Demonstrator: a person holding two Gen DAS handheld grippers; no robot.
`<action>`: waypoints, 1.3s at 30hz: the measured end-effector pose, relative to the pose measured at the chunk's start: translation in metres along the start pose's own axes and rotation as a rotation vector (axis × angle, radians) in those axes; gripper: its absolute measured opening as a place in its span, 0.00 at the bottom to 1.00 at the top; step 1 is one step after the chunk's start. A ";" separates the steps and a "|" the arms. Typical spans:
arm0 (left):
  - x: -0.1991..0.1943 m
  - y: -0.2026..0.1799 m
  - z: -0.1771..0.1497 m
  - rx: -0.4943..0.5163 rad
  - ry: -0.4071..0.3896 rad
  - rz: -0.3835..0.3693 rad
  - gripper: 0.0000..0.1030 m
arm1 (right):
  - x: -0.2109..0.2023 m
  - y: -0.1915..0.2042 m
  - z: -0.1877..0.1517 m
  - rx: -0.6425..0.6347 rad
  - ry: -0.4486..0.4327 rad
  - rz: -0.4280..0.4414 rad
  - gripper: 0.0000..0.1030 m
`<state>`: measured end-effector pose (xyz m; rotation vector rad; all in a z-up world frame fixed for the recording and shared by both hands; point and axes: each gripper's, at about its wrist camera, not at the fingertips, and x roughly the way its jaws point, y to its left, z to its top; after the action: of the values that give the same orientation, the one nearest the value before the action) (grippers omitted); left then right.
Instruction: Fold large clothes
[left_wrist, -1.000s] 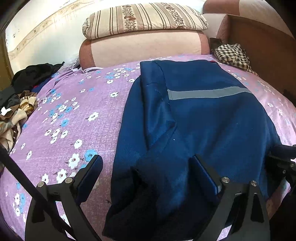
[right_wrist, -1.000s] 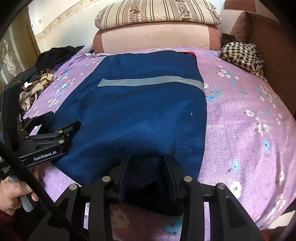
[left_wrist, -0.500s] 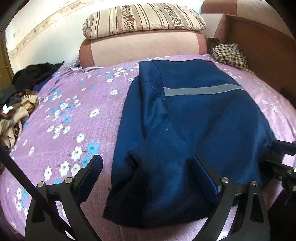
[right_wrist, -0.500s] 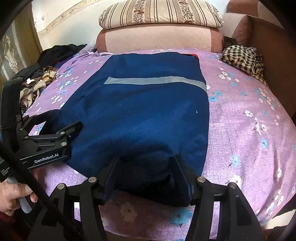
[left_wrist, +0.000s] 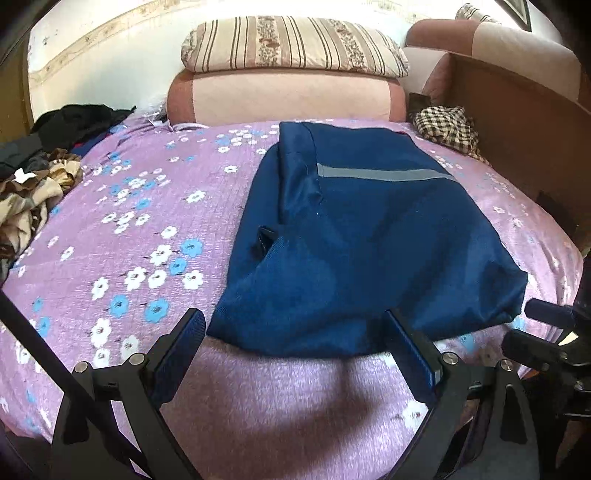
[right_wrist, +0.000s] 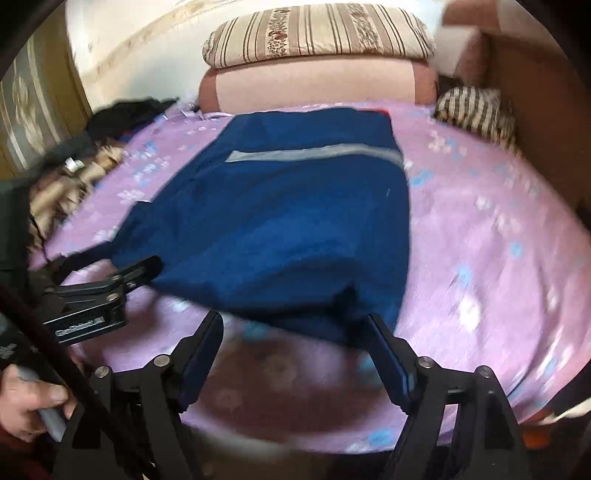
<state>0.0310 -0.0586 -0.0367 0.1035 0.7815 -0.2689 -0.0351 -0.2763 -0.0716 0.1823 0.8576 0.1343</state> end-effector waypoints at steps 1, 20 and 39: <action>-0.003 -0.001 0.000 0.000 -0.001 0.003 0.93 | -0.004 -0.001 -0.005 0.017 -0.015 0.012 0.80; -0.104 -0.006 0.054 0.050 -0.181 0.130 0.95 | -0.094 0.028 0.030 -0.008 -0.274 -0.133 0.93; -0.077 -0.013 0.027 0.054 -0.107 0.208 0.95 | -0.085 0.044 0.021 -0.049 -0.261 -0.181 0.94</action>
<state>-0.0063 -0.0609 0.0369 0.2186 0.6513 -0.0973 -0.0762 -0.2514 0.0142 0.0732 0.6065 -0.0377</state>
